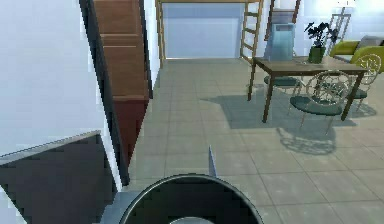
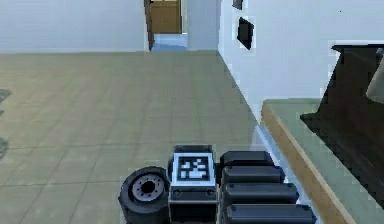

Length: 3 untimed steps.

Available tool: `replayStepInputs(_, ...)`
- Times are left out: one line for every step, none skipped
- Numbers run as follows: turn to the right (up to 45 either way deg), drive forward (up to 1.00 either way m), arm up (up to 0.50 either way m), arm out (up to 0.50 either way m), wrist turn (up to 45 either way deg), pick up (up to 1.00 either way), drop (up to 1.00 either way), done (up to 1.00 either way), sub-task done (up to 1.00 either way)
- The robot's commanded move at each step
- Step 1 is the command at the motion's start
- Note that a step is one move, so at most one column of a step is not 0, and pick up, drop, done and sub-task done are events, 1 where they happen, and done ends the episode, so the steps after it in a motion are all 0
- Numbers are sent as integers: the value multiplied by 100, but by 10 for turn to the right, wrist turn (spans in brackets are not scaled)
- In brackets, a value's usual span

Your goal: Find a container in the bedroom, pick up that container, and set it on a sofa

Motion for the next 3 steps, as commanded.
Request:
replayStepInputs(-30,0,0,0,0,0,0,0,0)
replayStepInputs(0,5,0,0,0,0,0,0,0)
replayStepInputs(450,0,0,0,0,0,0,0,0)
